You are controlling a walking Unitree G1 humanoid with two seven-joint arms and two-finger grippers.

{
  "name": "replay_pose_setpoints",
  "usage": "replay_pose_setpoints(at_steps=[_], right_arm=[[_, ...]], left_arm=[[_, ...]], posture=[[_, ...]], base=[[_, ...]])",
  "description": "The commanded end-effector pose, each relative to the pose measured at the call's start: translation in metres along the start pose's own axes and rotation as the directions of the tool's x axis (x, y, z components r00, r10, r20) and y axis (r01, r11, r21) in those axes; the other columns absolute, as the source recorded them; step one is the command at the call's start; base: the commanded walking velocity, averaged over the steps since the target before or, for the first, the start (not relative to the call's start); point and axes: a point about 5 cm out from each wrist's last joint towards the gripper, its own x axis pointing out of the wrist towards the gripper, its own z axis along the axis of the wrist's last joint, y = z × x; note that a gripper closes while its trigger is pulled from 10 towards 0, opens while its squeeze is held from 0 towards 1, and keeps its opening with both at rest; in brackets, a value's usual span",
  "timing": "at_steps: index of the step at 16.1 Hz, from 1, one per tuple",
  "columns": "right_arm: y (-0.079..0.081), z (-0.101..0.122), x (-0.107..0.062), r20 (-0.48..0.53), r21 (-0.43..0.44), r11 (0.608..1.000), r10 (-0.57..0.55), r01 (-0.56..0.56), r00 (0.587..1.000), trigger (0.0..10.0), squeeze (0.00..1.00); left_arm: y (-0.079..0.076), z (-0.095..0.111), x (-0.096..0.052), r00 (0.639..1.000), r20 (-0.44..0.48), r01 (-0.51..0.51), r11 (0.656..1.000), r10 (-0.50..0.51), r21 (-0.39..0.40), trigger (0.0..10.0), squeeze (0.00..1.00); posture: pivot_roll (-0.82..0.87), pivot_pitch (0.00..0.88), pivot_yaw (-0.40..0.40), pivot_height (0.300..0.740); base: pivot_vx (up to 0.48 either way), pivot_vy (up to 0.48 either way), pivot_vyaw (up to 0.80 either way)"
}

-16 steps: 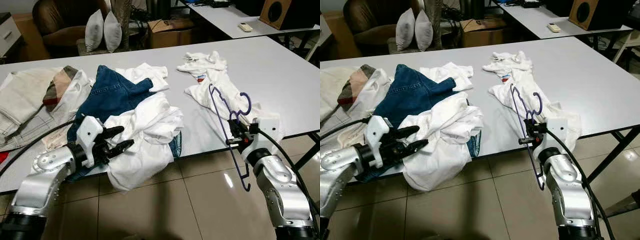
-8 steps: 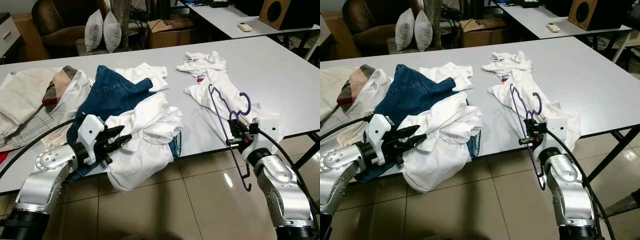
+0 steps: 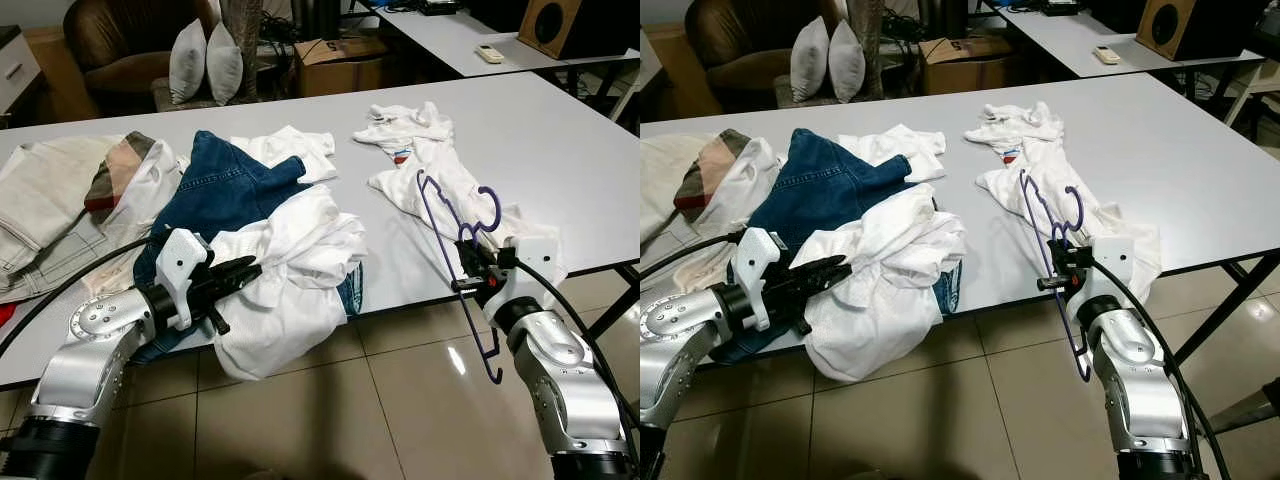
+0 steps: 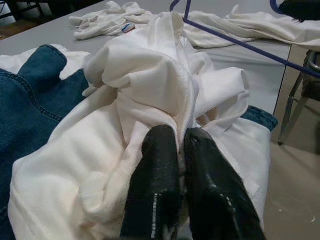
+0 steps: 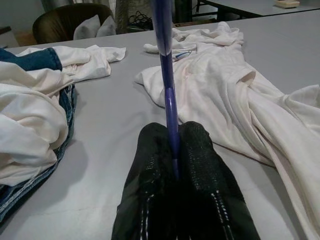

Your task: Hang hanger

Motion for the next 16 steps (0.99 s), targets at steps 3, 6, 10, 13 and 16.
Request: replay_pose_setpoints(at_steps=[3, 6, 10, 13, 16], right_arm=[[0.006, 0.012, -0.003, 0.064, 0.016, 0.995, 0.096, -0.098, 0.993, 10.0, 0.0], [0.012, 0.025, -0.024, 0.112, -0.012, 0.942, 0.334, -0.335, 0.936, 10.0, 0.0], [0.01, 0.041, -0.06, 0.135, -0.017, 0.82, 0.569, -0.572, 0.811, 10.0, 0.0], [0.014, 0.051, -0.072, 0.149, -0.02, 0.761, 0.644, -0.649, 0.75, 10.0, 0.0], [0.008, 0.062, -0.068, 0.205, -0.028, 0.778, 0.619, -0.628, 0.758, 10.0, 0.0]], left_arm=[[0.008, 0.018, 0.003, 0.997, 0.08, -0.005, 1.0, 0.004, 0.005, 0.0, 0.0], [0.018, 0.048, 0.007, 0.984, 0.174, -0.044, 0.998, 0.036, 0.042, 0.0, 0.0], [0.032, 0.105, 0.01, 0.935, 0.344, -0.148, 0.975, 0.083, 0.166, 0.0, 0.0], [0.032, 0.119, 0.011, 0.938, 0.341, -0.15, 0.966, 0.071, 0.212, 0.0, 0.0], [0.052, 0.104, 0.011, 0.952, 0.223, -0.271, 0.919, 0.212, 0.286, 0.0, 0.0]], posture=[[-0.01, 0.0, 0.061, 0.74], [-0.01, 0.0, 0.061, 0.74], [-0.02, 0.0, 0.068, 0.74], [-0.01, 0.0, 0.069, 0.74], [-0.01, 0.0, 0.062, 0.74]], base=[[0.0, 0.0, 0.0], [0.0, 0.0, 0.0], [0.0, 0.0, 0.0], [0.0, 0.0, 0.0], [0.0, 0.0, 0.0]])
